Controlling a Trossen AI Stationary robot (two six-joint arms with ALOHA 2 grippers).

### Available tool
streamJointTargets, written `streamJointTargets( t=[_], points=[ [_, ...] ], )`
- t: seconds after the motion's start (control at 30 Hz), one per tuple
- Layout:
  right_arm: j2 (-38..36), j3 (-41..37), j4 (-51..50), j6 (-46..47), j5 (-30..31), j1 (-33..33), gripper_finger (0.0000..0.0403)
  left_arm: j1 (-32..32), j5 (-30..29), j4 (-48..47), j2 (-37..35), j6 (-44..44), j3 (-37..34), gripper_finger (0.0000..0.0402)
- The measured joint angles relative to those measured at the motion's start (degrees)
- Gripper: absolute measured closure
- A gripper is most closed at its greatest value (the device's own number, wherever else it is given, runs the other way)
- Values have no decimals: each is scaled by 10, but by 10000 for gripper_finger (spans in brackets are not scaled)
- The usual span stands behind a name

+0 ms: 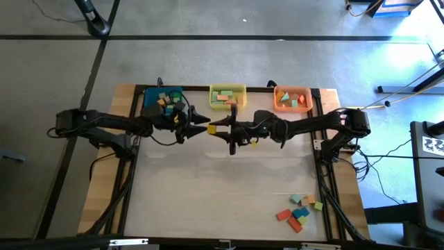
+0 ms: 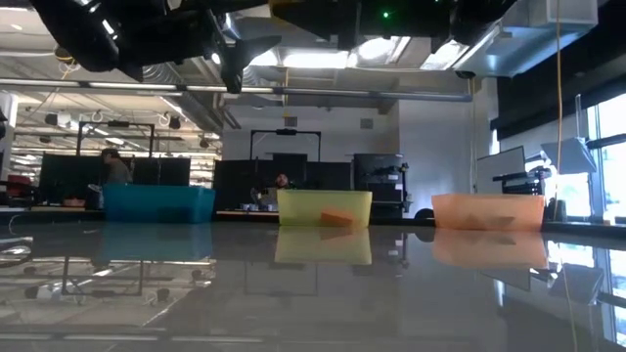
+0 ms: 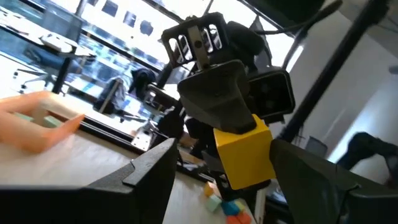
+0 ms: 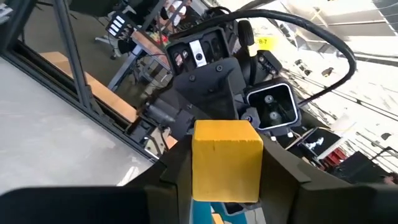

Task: Sort blocks by size
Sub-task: Put the yellow square block into the blue bin

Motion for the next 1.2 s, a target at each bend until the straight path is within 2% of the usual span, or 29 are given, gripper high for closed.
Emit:
streamJointTargets(
  t=[0.43, 0.8, 1.03, 1.2],
  points=[
    [7, 1, -17, -1, 41, -1, 275, -2, 4, -14, -1, 23, 1, 153],
    [5, 1, -6, -8, 34, -1, 275, -8, -3, -13, 5, 26, 2, 153],
    [4, 1, -7, -8, 10, -1, 275, -11, -3, -9, 27, 23, 11, 153],
    [4, 1, -21, -10, 8, -1, 275, -10, -4, -5, 28, 18, 15, 174]
  ],
)
